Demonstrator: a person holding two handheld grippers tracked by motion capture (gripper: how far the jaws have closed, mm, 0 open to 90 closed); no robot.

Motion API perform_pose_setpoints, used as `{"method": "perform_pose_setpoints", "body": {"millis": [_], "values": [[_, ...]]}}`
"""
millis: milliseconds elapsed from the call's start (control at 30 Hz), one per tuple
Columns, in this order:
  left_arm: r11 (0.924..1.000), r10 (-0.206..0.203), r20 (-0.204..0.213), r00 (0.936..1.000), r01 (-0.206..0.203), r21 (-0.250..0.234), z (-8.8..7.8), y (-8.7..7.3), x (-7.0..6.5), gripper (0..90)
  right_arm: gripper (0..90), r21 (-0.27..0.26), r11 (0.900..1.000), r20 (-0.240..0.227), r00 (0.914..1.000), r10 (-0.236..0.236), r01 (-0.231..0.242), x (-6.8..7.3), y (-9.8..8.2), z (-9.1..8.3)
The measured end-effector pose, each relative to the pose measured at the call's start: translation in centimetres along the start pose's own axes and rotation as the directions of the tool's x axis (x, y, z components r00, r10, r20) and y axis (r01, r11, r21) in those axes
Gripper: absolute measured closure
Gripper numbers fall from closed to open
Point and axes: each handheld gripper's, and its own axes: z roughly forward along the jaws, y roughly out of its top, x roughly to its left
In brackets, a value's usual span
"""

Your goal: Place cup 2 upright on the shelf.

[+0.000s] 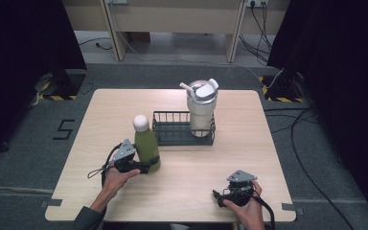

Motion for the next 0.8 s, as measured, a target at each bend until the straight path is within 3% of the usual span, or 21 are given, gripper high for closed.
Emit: {"method": "perform_pose_setpoints", "body": {"millis": [533, 800], "values": [[0.9993, 0.027, -0.008, 0.9996, -0.027, -0.027, 0.1, 0.0, -0.1, 20.5, 0.4, 0.001, 1.000, 0.000, 1.0000, 0.004, -0.004, 0.0, 0.0, 0.0], [0.9980, 0.017, 0.030, 0.9994, -0.015, -0.062, -0.5, 1.7, -0.3, 20.5, 0.4, 0.001, 1.000, -0.001, 1.0000, 0.004, -0.004, 0.0, 0.0, 0.0]]}}
